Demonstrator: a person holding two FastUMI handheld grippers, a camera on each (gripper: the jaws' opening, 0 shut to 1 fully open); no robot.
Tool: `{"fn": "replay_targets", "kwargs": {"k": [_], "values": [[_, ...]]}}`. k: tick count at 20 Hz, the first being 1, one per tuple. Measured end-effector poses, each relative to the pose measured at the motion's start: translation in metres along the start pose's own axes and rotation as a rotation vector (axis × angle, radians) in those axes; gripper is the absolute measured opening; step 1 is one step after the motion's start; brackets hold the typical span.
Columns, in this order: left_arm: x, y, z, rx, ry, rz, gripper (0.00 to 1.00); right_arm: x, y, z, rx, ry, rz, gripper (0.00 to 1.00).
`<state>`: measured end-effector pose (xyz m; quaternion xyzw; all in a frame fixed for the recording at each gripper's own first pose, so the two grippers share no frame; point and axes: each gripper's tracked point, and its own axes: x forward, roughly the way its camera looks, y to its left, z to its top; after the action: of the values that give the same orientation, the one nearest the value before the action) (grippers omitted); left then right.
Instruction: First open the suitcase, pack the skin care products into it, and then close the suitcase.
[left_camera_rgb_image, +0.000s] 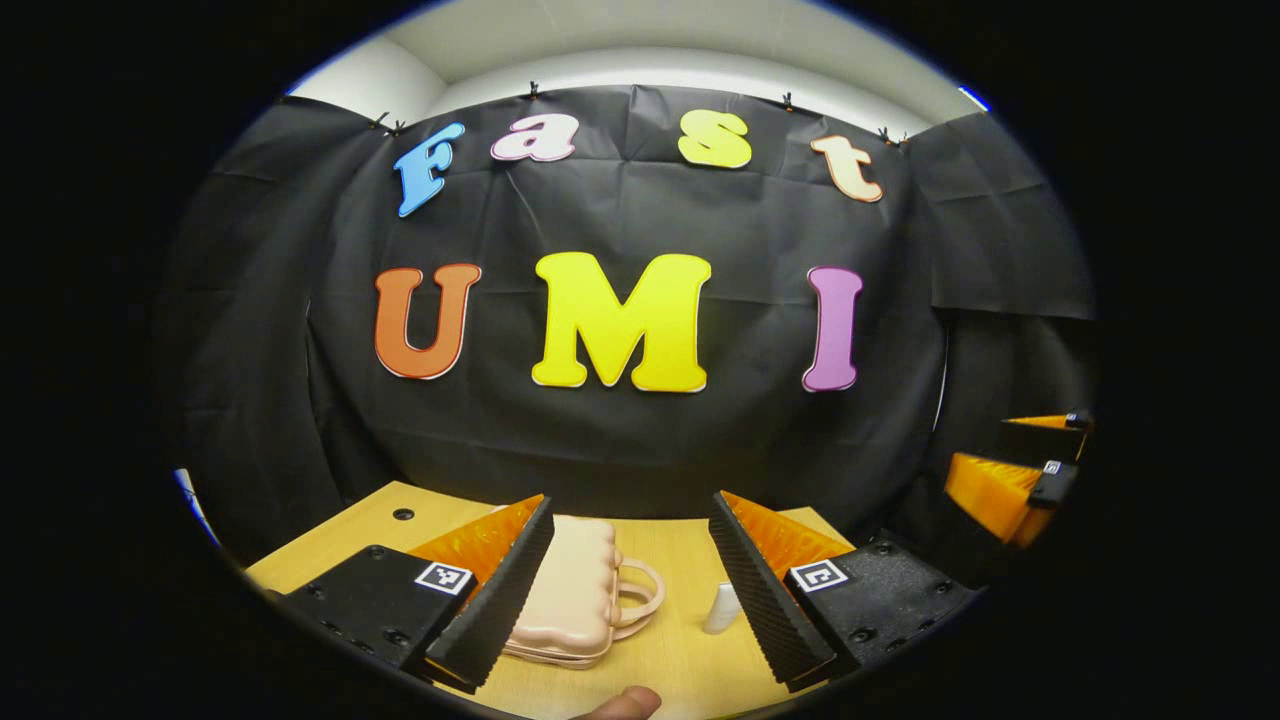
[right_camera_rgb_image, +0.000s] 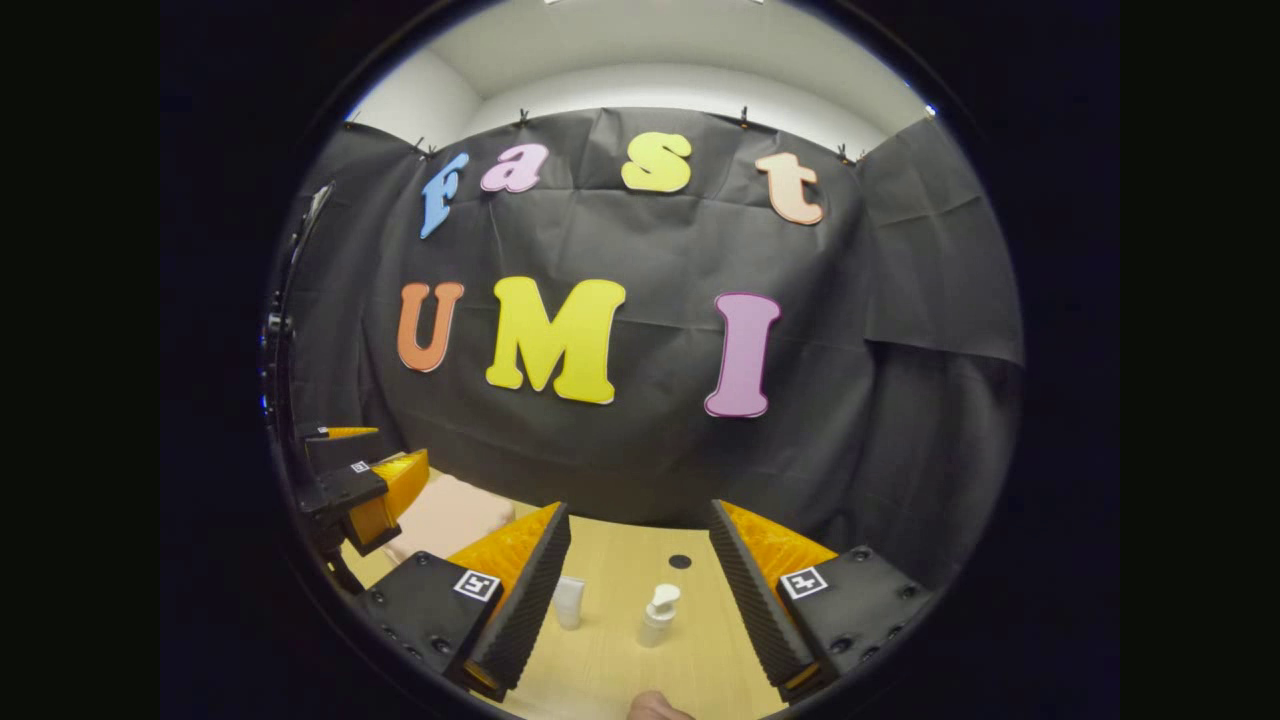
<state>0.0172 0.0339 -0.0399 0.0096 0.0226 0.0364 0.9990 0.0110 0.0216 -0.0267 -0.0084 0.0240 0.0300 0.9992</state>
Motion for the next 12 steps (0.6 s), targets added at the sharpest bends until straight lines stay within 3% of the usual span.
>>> {"fn": "replay_targets", "kwargs": {"k": [4, 12], "values": [[0.016, 0.019, -0.047, 0.105, 0.063, 0.039, 0.99, -0.003, -0.022, -0.016, -0.009, 0.029, -0.054, 0.82], [0.046, 0.016, -0.141, 0.355, 0.224, 0.029, 1.0, -0.009, -0.066, -0.057, 0.019, 0.108, -0.135, 0.82]]}}
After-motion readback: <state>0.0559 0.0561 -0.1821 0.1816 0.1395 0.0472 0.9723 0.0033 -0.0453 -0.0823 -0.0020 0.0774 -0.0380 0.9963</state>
